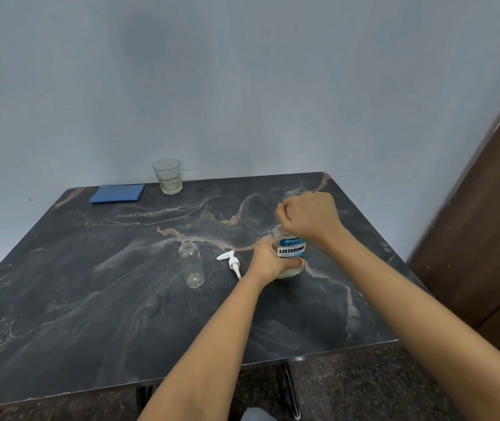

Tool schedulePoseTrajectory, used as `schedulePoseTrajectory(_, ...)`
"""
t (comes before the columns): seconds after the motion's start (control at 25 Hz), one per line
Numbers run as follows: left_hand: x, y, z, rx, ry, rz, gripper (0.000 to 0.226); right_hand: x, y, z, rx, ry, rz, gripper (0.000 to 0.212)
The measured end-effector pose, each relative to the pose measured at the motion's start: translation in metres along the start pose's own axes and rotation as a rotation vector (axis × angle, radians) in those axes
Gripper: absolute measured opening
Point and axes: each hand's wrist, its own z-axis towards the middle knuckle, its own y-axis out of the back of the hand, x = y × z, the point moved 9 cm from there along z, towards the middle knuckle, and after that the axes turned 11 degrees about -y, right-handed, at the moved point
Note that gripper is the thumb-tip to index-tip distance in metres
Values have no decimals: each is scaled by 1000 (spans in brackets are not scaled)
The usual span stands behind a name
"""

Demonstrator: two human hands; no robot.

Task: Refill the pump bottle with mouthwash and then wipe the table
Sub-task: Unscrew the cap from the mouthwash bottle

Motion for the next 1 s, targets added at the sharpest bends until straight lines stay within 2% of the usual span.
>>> schedulePoseTrajectory(0.16, 4, 1, -3, -26, -10, -31, 27, 7, 4, 2, -62, 219, 167, 41)
schedulePoseTrajectory(0.28, 5, -1, -4, -22, -12, -50, 29, 10, 0, 2, -42, 377, 230, 39)
schedulePoseTrajectory(0.4, 5, -1, -4, 67, -12, -19, 34, 22, 2, -1, -6, 580, 298, 35)
schedulePoseTrajectory(0.48, 3, -1, -6, 86, -4, -26, 36, 23, 2, -5, 51, 651, 337, 30)
schedulePoseTrajectory(0.6, -2, -1, -9, 59, -10, -60, 36, 17, 3, -5, 171, 654, 385, 25)
schedulePoseTrajectory(0.68, -3, -1, -9, 41, -14, -50, 38, 15, 6, -10, 248, 663, 405, 33)
schedulePoseTrajectory(0.76, -2, -2, -9, 39, -8, -48, 39, 13, 8, -16, 245, 644, 336, 41)
schedulePoseTrajectory(0.84, 0, -1, -9, 32, -7, -46, 38, 6, 7, -14, 245, 528, 206, 38)
schedulePoseTrajectory(0.92, 0, -1, -10, 31, -12, -33, 37, -2, 3, -10, 346, 393, 123, 38)
schedulePoseTrajectory(1.0, 1, 0, -9, 27, -8, -16, 37, -5, 9, -10, 447, 328, 260, 30)
